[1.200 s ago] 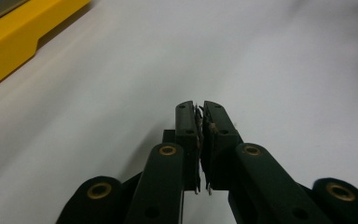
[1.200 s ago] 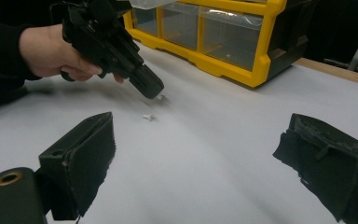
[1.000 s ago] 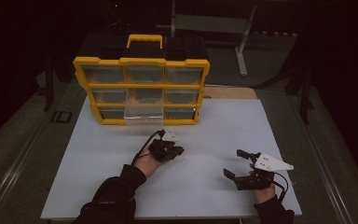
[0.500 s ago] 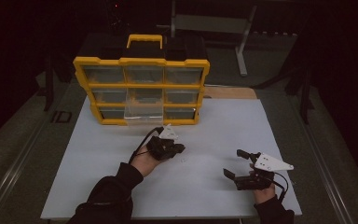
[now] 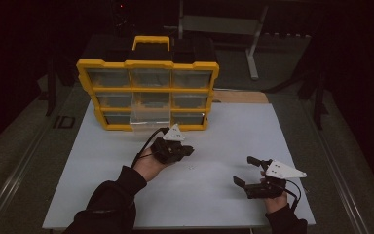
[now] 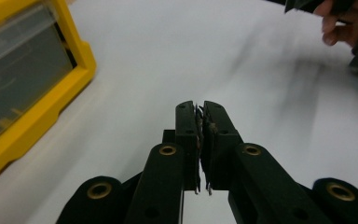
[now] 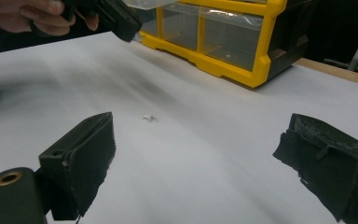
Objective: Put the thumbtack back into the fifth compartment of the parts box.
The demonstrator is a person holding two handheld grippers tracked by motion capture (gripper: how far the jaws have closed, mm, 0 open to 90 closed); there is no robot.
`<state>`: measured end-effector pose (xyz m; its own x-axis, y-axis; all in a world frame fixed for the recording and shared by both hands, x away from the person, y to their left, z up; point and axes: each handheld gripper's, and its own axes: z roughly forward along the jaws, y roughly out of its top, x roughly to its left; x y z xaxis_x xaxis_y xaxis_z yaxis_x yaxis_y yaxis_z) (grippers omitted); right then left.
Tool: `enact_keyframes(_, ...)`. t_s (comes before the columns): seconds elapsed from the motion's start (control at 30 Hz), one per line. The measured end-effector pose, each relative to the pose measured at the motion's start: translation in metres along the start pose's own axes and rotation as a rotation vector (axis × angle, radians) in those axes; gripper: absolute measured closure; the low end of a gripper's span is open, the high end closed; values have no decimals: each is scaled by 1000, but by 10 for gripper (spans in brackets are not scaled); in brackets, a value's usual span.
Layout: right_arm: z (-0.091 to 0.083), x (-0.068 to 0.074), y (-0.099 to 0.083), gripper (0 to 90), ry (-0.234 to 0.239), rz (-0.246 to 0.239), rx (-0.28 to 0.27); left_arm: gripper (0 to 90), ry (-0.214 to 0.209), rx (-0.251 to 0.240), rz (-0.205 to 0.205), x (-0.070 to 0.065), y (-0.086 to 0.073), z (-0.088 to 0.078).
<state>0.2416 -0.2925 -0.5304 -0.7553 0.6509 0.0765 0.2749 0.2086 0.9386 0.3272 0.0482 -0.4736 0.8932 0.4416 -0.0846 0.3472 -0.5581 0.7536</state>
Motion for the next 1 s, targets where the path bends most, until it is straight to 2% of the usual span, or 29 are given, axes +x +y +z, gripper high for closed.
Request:
enact_keyframes(0.53,1,0,0,89,4,4,2,848,-15,-32,16,1,20,-23)
enact_keyframes(1.0,1,0,0,89,4,0,3,848,1,-72,27,9,41,-50)
